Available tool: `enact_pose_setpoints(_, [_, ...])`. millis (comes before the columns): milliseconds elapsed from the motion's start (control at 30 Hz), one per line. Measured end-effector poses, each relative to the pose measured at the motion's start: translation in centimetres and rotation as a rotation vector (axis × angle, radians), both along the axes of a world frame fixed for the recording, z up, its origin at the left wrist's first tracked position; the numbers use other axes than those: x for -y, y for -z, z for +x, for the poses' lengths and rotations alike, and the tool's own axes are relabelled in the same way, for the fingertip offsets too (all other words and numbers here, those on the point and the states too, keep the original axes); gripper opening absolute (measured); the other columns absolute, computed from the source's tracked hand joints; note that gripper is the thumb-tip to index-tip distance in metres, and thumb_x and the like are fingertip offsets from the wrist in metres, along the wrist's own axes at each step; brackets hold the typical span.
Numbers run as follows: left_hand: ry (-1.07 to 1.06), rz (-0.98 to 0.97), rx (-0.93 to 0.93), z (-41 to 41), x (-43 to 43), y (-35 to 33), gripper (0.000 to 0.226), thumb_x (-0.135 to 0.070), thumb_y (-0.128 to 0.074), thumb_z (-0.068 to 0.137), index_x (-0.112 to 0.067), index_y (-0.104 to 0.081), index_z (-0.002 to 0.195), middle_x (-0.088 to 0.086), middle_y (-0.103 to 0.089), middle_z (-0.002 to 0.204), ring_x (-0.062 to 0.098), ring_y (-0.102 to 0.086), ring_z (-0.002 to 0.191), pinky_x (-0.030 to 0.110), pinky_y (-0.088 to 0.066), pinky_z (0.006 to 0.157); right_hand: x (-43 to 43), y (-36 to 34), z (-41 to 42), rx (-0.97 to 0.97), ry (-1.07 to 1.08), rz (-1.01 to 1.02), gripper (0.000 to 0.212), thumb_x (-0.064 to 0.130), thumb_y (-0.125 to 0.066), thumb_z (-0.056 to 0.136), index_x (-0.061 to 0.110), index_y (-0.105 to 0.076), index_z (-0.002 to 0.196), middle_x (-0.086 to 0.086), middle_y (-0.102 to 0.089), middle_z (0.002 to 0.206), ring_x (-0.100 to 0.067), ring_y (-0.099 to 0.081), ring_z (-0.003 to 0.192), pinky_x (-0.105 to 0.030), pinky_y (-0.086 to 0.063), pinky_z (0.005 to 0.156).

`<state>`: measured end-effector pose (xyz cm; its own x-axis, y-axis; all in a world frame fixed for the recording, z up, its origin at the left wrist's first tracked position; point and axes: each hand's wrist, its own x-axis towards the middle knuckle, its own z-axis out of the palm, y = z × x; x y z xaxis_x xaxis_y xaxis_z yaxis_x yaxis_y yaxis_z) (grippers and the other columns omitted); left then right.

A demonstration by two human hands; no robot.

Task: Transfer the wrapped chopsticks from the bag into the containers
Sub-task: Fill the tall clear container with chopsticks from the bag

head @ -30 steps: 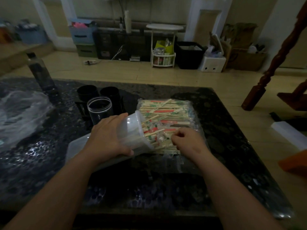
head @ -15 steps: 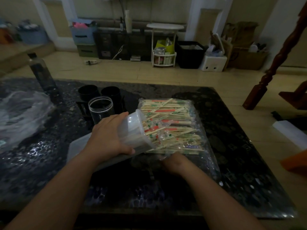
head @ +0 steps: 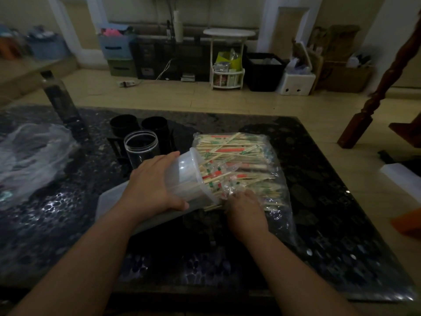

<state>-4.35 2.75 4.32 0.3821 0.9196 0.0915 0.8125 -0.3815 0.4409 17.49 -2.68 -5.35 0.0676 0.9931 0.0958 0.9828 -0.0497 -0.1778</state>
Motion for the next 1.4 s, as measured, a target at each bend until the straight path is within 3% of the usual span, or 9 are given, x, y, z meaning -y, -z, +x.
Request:
enact_pose_setpoints(67, [-0.002,0.000,0.003,0.0,0.0,-0.1,0.133,-0.072,-0.056,0.028,-0.032,-0.026,0.151,-0.006,-0.035,0.149,0.019,-0.032,0.135,0.037,-0.027,0.107,0.0,0.2,0.0,0.007,0.001,0.043,0.024,0.010,-0.065,0.077,0.017,-0.067,0.099,-0.010,-0.067,0.093,-0.036,-0.058,0.095,-0.046,-0.049,0.085])
enact_pose_setpoints(167, [-0.001,0.007,0.006,-0.1,0.1,0.0,0.132,-0.073,-0.056,0.029,-0.032,-0.026,0.151,-0.006,-0.036,0.149,0.019,-0.033,0.135,0.038,-0.027,0.108,0.3,0.3,-0.1,-0.005,-0.017,0.007,0.031,0.016,-0.052,0.089,0.025,-0.060,0.118,-0.003,-0.061,0.116,-0.031,-0.050,0.110,-0.043,-0.041,0.096])
enact_pose_setpoints(267, [-0.001,-0.004,0.018,-0.1,0.1,0.0,0.131,-0.072,-0.058,0.030,-0.033,-0.026,0.151,-0.007,-0.035,0.148,0.019,-0.032,0.134,0.038,-0.027,0.108,0.3,0.3,0.0,0.027,-0.008,-0.007,0.032,0.018,-0.048,0.092,0.028,-0.059,0.121,-0.002,-0.056,0.122,-0.030,-0.047,0.113,-0.042,-0.038,0.098])
enact_pose_setpoints(600, [-0.011,-0.003,0.024,0.0,0.2,-0.1,0.131,-0.071,-0.057,0.028,-0.033,-0.027,0.150,-0.005,-0.037,0.147,0.020,-0.034,0.133,0.037,-0.027,0.108,0.5,-0.8,-0.8,0.045,-0.066,0.088,0.024,0.016,-0.061,0.085,0.025,-0.071,0.105,-0.006,-0.065,0.098,-0.033,-0.053,0.103,-0.049,-0.039,0.094])
enact_pose_setpoints(767, [-0.015,-0.015,0.025,0.0,0.2,-0.2,0.132,-0.071,-0.057,0.028,-0.033,-0.027,0.150,-0.006,-0.037,0.147,0.019,-0.034,0.133,0.038,-0.027,0.108,0.5,-0.3,-1.2,0.027,-0.080,-0.056,0.025,0.020,-0.048,0.095,0.022,-0.061,0.117,-0.006,-0.059,0.114,-0.032,-0.047,0.110,-0.052,-0.031,0.106])
enact_pose_setpoints(933, [-0.005,-0.019,0.024,0.0,0.3,-0.4,0.133,-0.072,-0.057,0.028,-0.031,-0.027,0.151,-0.005,-0.037,0.147,0.021,-0.035,0.133,0.039,-0.029,0.107,0.3,-0.4,-1.1,0.046,-0.080,-0.135,0.026,0.022,-0.050,0.096,0.023,-0.056,0.121,-0.005,-0.055,0.119,-0.031,-0.044,0.115,-0.053,-0.027,0.109])
enact_pose_setpoints(1233, [-0.009,-0.018,0.013,0.1,0.3,-0.4,0.132,-0.071,-0.056,0.028,-0.032,-0.026,0.151,-0.005,-0.036,0.147,0.020,-0.034,0.132,0.036,-0.028,0.106,0.6,0.0,-1.3,-0.065,-0.090,-0.100,0.020,0.024,-0.047,0.096,0.020,-0.063,0.108,-0.006,-0.057,0.114,-0.030,-0.051,0.109,-0.038,-0.045,0.085])
enact_pose_setpoints(1400, [-0.001,-0.022,0.022,0.1,0.4,-0.5,0.132,-0.071,-0.055,0.027,-0.033,-0.026,0.151,-0.006,-0.035,0.148,0.019,-0.032,0.133,0.035,-0.026,0.106,0.3,-0.7,-1.2,-0.033,-0.103,-0.174,0.024,0.026,-0.051,0.095,0.023,-0.060,0.117,-0.007,-0.056,0.120,-0.030,-0.048,0.114,-0.042,-0.038,0.097])
